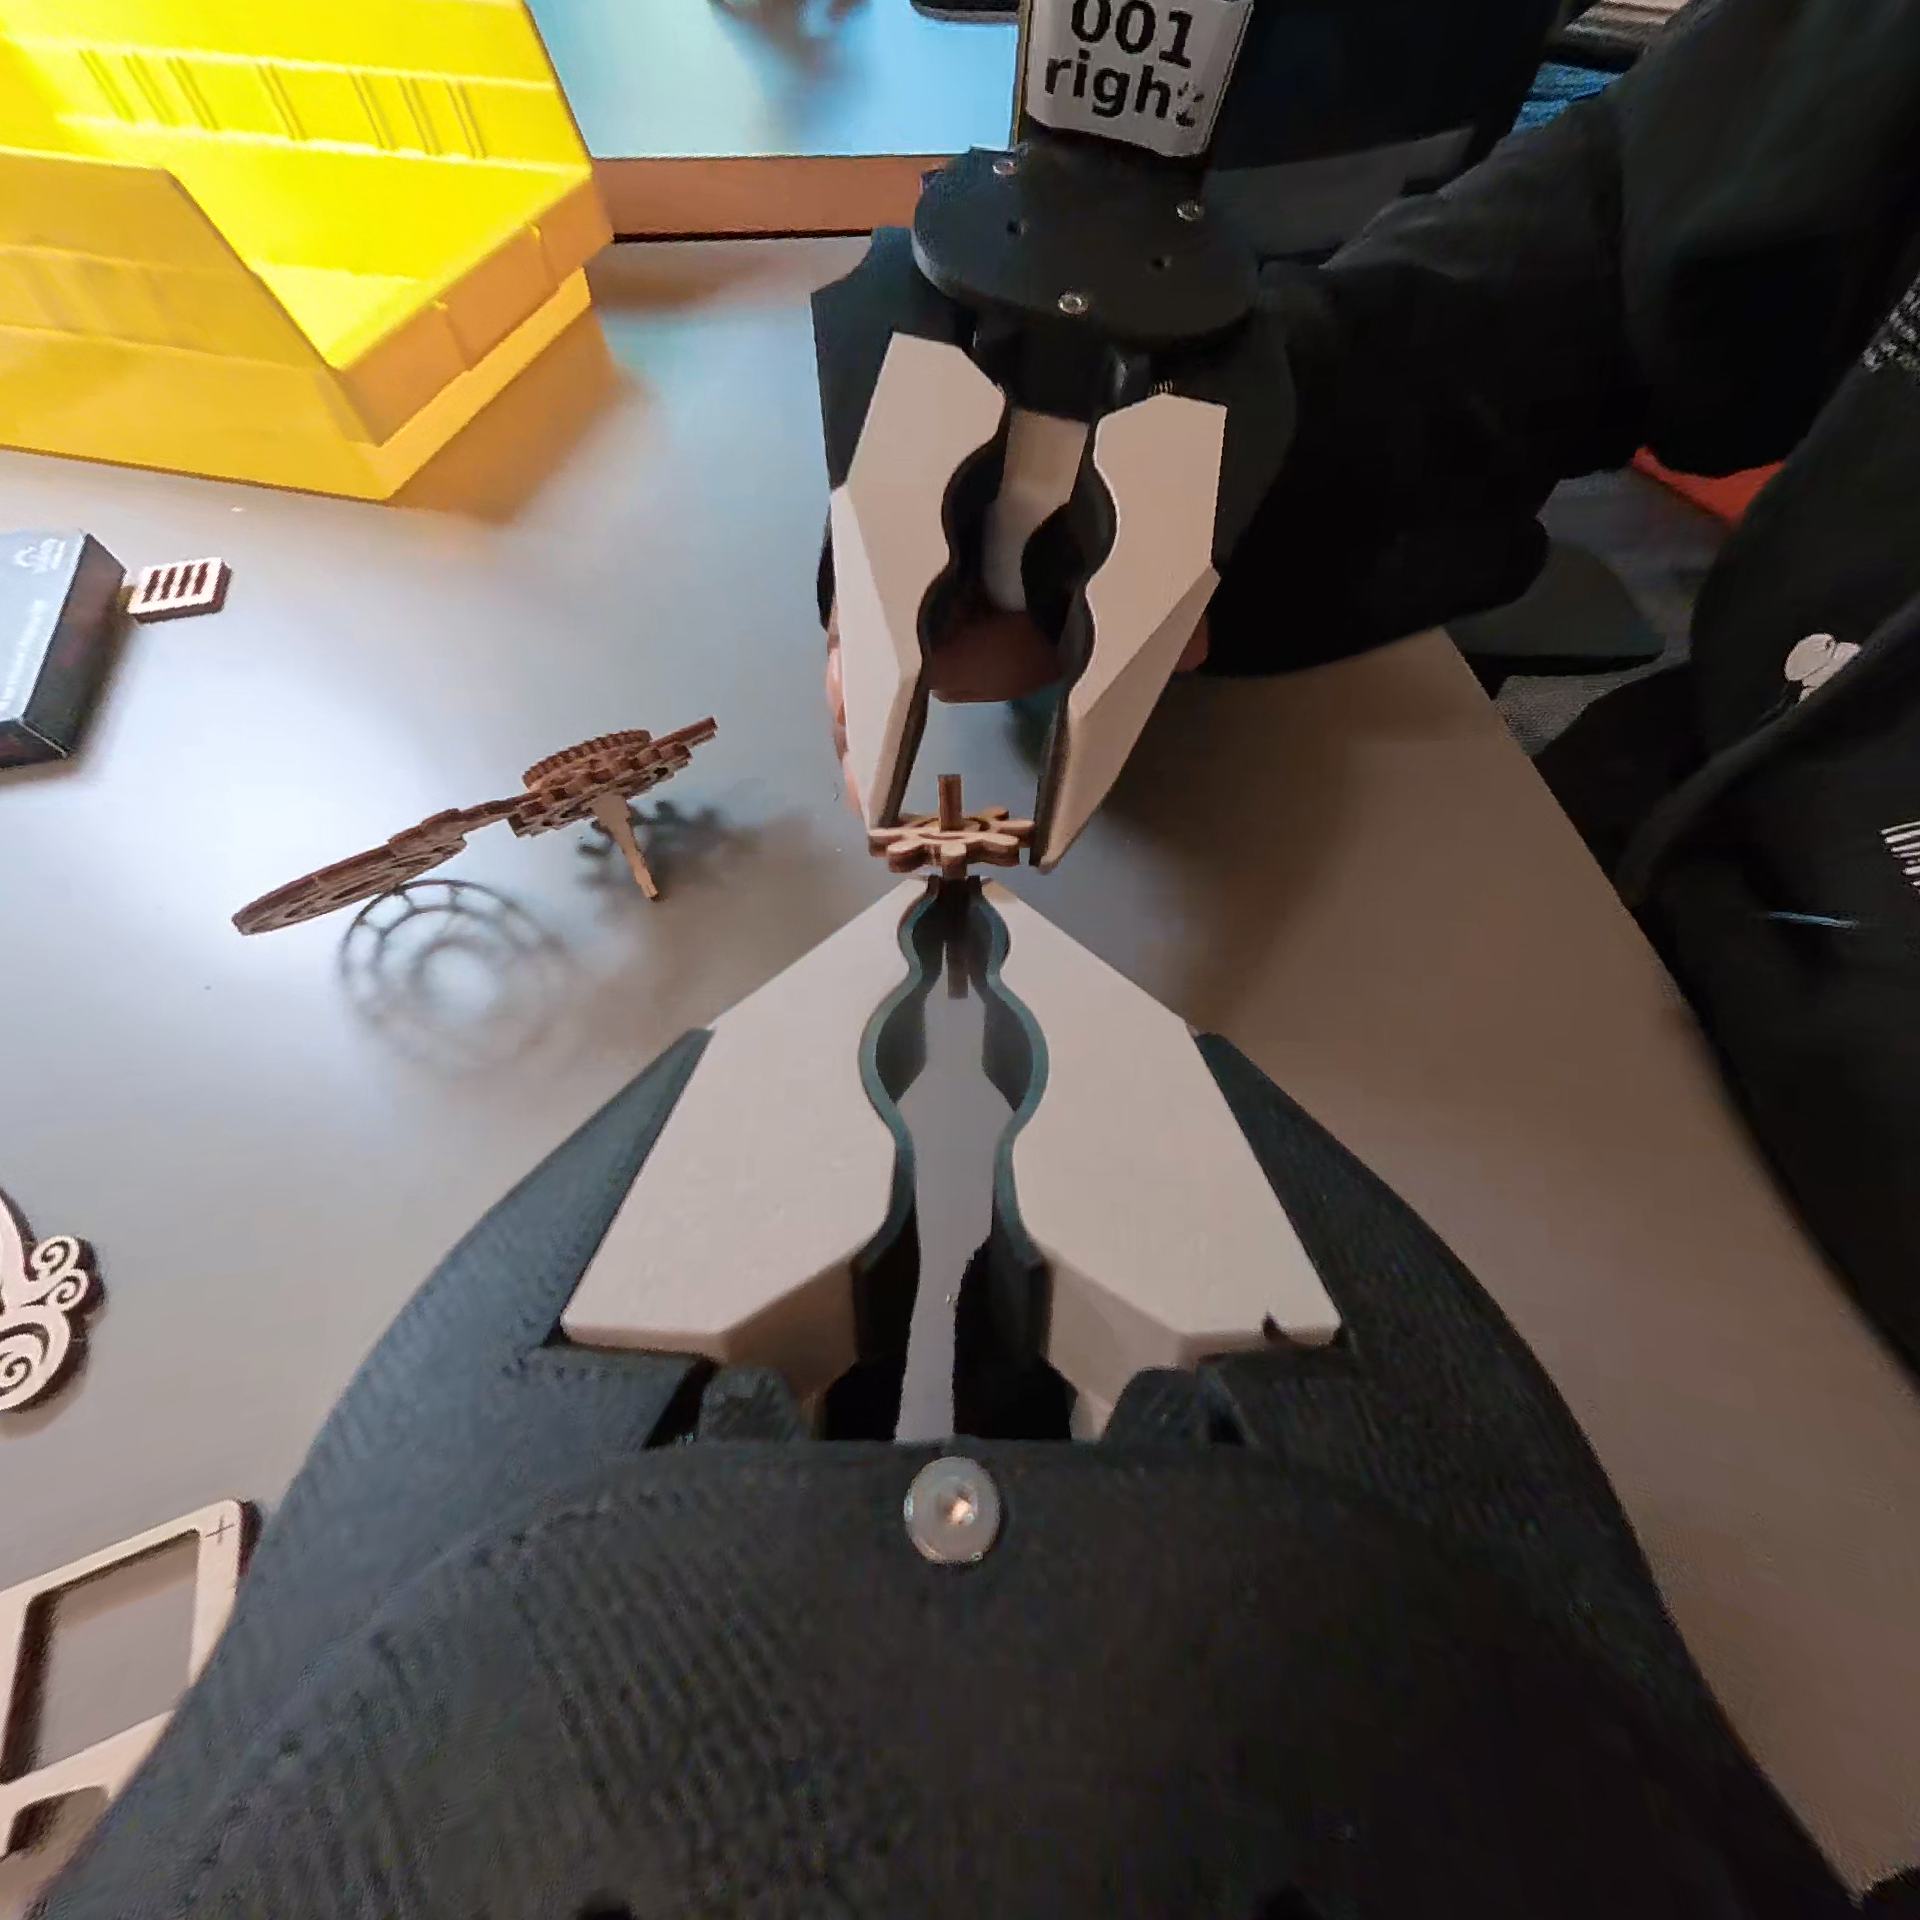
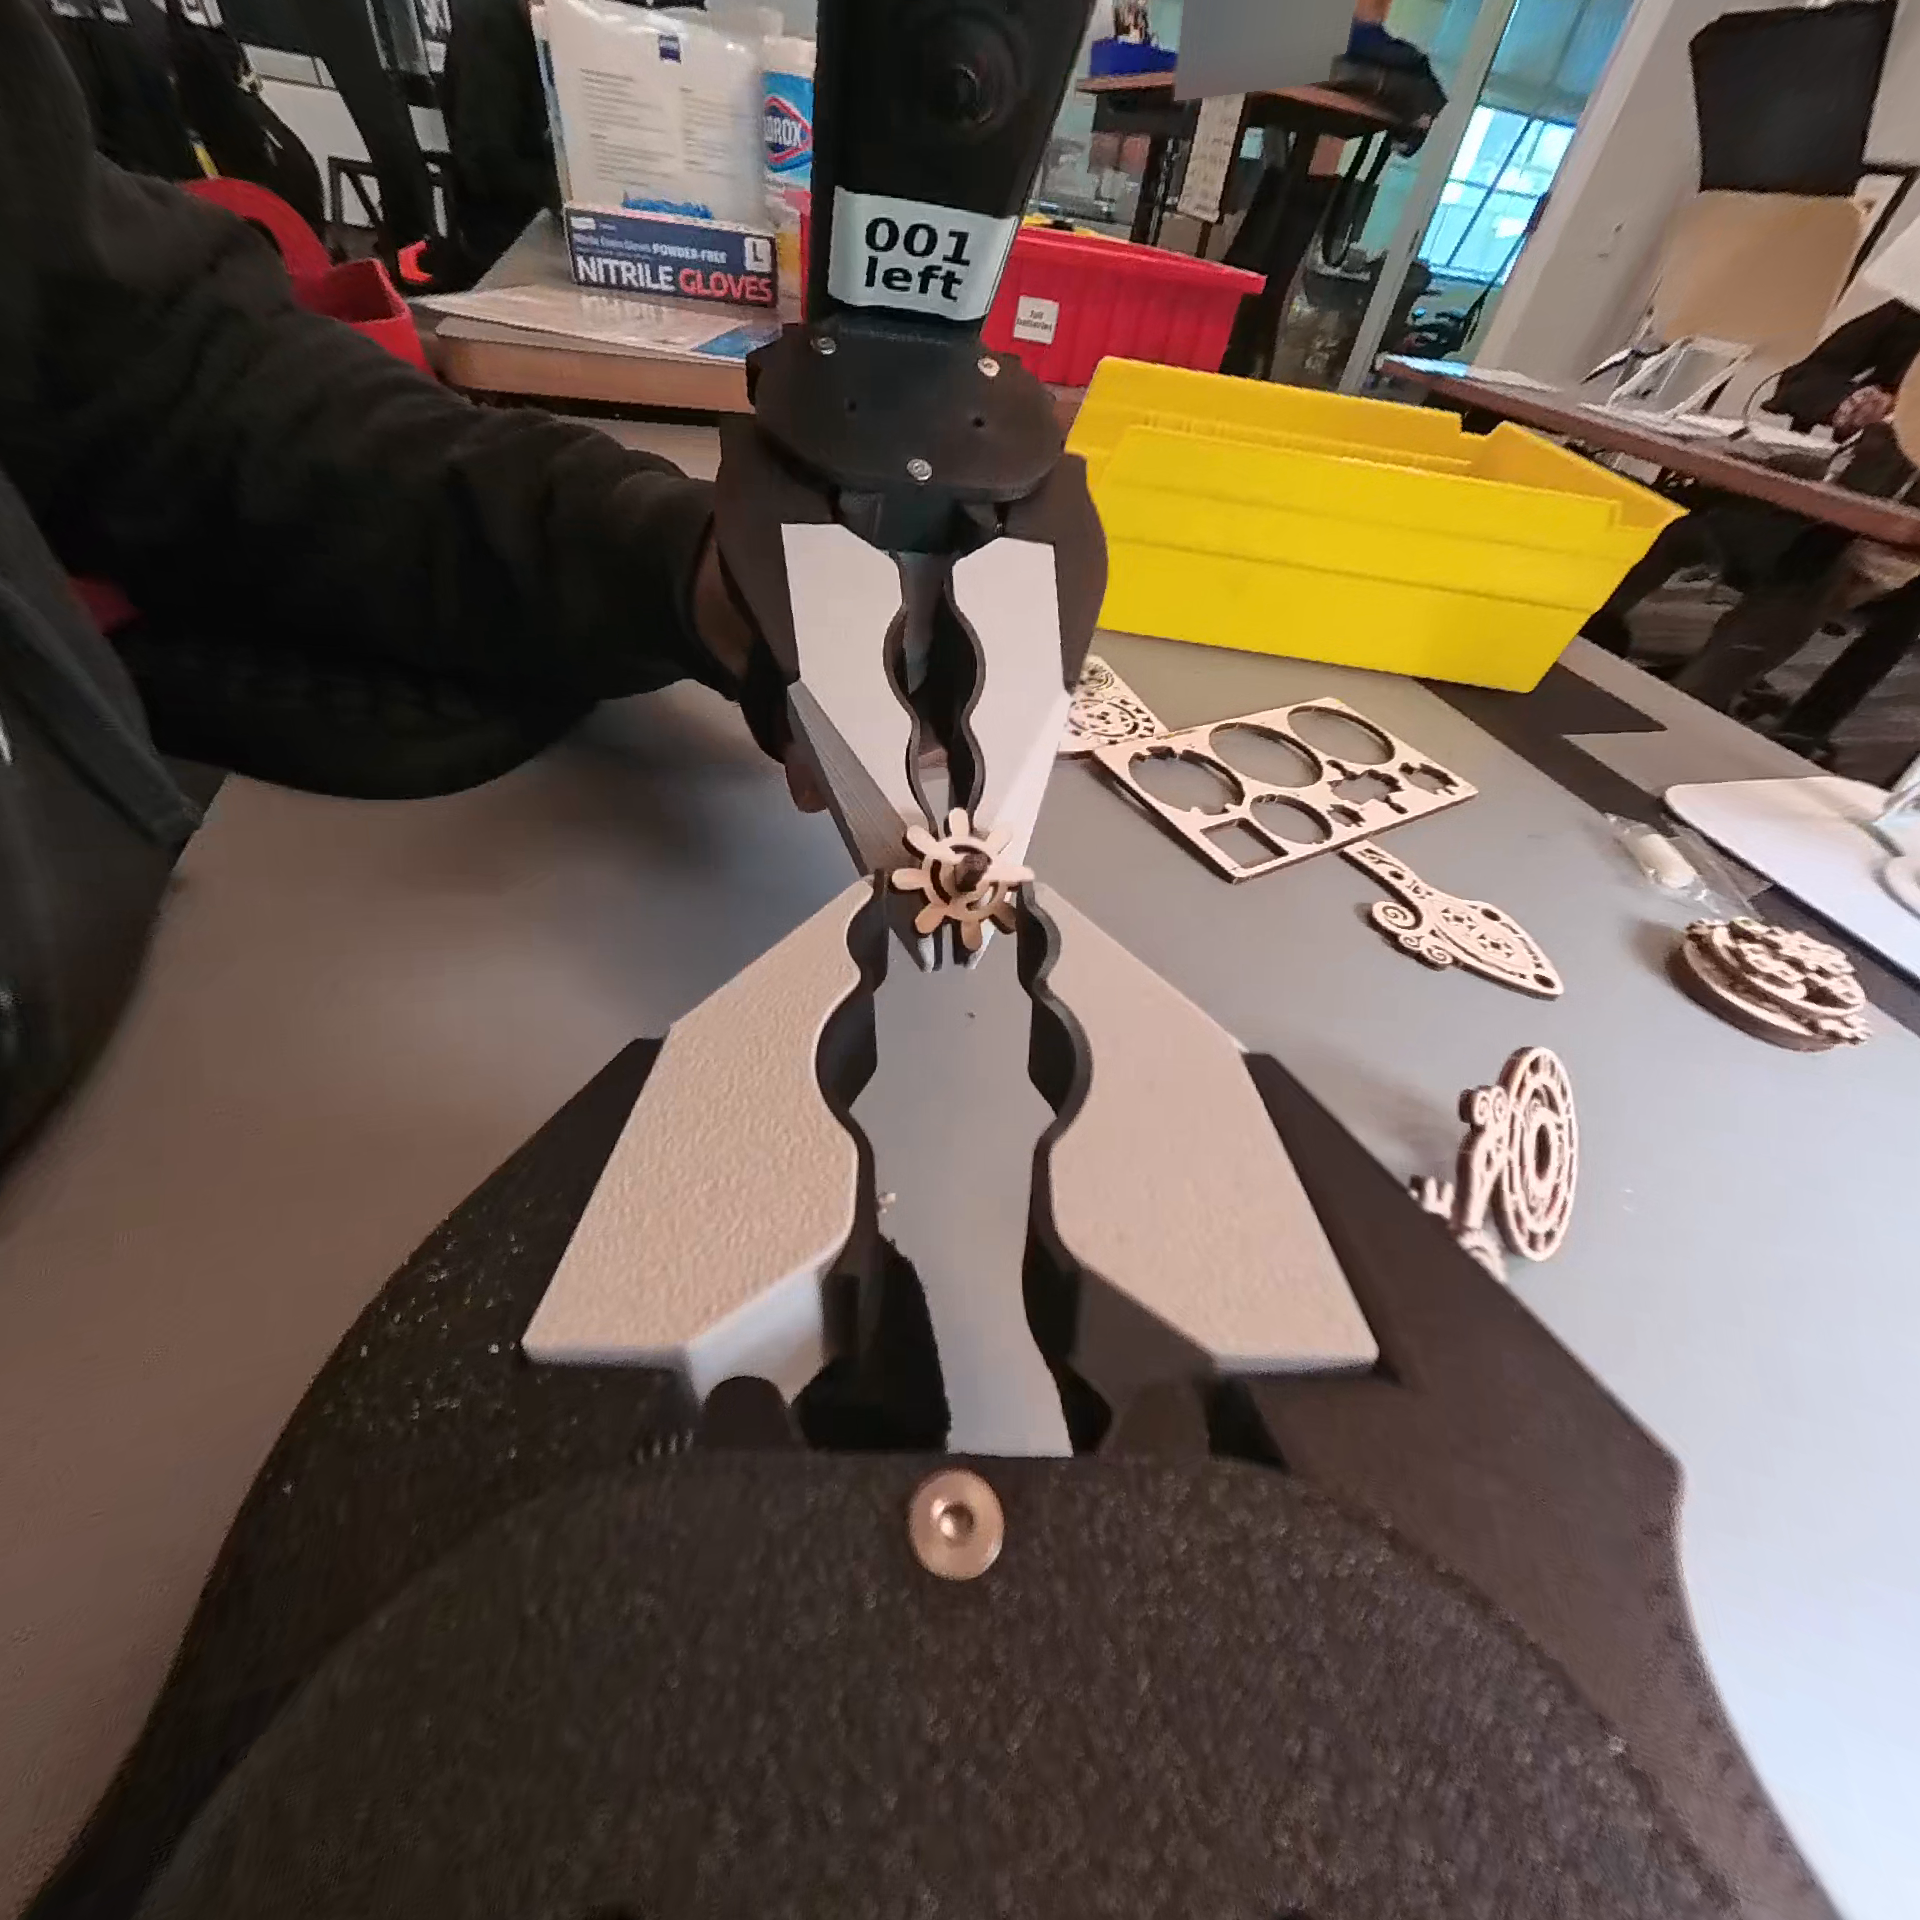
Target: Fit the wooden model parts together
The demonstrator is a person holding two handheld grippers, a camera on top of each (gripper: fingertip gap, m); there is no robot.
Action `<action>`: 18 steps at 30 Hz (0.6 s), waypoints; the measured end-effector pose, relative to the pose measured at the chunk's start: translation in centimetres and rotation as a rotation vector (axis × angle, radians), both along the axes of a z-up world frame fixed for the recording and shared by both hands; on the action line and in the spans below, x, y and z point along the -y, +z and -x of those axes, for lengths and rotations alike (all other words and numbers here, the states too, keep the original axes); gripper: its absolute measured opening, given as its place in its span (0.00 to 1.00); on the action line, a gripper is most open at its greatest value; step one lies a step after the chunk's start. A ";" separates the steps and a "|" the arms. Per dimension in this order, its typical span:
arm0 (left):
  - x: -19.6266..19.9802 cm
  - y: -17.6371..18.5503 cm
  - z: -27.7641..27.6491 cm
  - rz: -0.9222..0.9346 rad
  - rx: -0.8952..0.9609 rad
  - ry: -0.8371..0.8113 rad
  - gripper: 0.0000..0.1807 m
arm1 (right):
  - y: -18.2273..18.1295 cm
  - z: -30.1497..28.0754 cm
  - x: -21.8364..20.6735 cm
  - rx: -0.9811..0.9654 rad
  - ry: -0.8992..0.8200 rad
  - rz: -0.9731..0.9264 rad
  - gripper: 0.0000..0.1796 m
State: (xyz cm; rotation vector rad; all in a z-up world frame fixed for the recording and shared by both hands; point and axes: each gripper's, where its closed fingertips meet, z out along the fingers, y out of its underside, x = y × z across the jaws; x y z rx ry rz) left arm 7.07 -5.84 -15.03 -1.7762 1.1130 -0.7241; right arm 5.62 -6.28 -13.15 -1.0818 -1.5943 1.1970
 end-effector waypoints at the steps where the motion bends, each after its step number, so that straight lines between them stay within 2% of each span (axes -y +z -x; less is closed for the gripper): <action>1: 0.0 -0.1 0.1 0.006 0.002 -0.001 0.00 | -0.1 0.0 0.0 0.008 0.003 0.003 0.12; 8: 0.4 -1.1 0.0 -0.017 -0.074 -0.026 0.00 | -0.4 0.3 -0.1 0.040 0.007 0.063 0.19; 10: 0.5 -1.3 -0.3 -0.025 -0.088 -0.035 0.01 | -0.7 0.3 0.5 0.056 0.041 0.056 0.14; 14: 0.6 -1.0 -0.4 -0.033 -0.063 -0.044 0.00 | -0.5 0.1 0.6 0.051 0.054 0.079 0.12; 18: 0.3 0.1 0.0 -0.014 0.048 -0.032 0.01 | 0.6 0.0 0.1 -0.004 0.037 0.131 0.10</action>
